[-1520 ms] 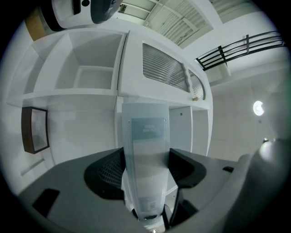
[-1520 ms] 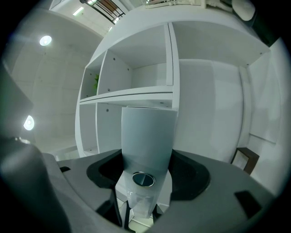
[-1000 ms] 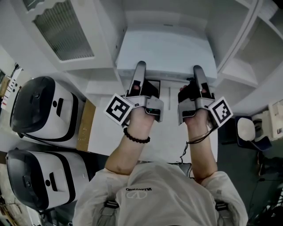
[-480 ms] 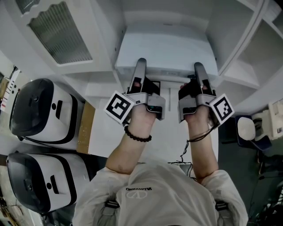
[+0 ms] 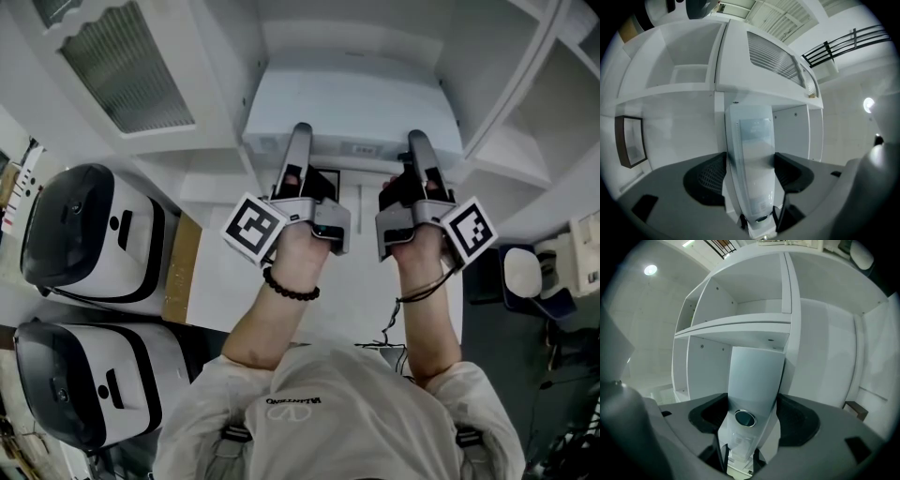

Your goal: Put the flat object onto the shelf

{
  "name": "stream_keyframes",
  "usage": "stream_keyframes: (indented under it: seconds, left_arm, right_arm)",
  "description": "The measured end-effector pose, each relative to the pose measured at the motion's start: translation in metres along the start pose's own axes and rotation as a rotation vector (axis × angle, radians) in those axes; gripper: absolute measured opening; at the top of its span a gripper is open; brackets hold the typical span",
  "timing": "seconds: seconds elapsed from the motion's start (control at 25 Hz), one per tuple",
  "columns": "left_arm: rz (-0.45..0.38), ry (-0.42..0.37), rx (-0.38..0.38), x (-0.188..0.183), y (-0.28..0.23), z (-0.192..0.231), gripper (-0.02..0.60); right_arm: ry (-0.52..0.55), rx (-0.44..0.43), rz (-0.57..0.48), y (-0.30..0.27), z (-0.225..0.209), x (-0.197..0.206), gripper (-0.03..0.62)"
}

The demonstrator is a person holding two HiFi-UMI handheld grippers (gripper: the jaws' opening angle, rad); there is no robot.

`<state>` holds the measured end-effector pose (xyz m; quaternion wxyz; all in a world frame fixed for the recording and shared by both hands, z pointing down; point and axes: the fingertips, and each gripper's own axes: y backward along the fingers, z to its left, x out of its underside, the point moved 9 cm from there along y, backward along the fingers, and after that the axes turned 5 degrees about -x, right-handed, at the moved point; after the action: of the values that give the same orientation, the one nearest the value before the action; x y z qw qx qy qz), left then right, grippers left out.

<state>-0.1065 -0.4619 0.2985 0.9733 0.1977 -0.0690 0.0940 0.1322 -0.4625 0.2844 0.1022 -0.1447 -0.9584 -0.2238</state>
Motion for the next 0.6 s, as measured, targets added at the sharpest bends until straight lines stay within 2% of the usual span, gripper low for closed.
stream_keyframes:
  seconds: [0.16,0.28,0.36,0.4,0.48,0.52,0.6]
  left_arm:
    - [0.0,-0.012,0.003,0.002,0.008,0.001,0.31]
    - [-0.008,-0.048,0.008,0.002,0.018,0.0,0.31]
    - [-0.002,-0.099,0.001,0.002,0.028,0.001,0.308]
    - [0.002,-0.154,-0.009,0.001,0.034,0.003,0.303]
    - [0.003,-0.329,-0.017,-0.006,0.046,0.001,0.235]
    - [0.001,-0.423,-0.009,-0.009,0.05,-0.003,0.204]
    - [-0.002,-0.551,0.014,-0.014,0.056,-0.01,0.172]
  right_arm:
    - [0.024,-0.024,-0.001,0.008,-0.001,0.004,0.307]
    - [0.057,-0.027,-0.005,0.018,-0.004,0.007,0.301]
    - [0.103,-0.032,-0.02,0.028,-0.005,0.006,0.283]
    - [0.142,-0.035,-0.028,0.034,-0.004,0.006,0.27]
    - [0.258,-0.03,-0.047,0.047,0.001,0.004,0.217]
    - [0.326,-0.026,-0.05,0.053,0.004,0.002,0.17]
    - [0.456,-0.023,-0.04,0.061,0.01,-0.001,0.135]
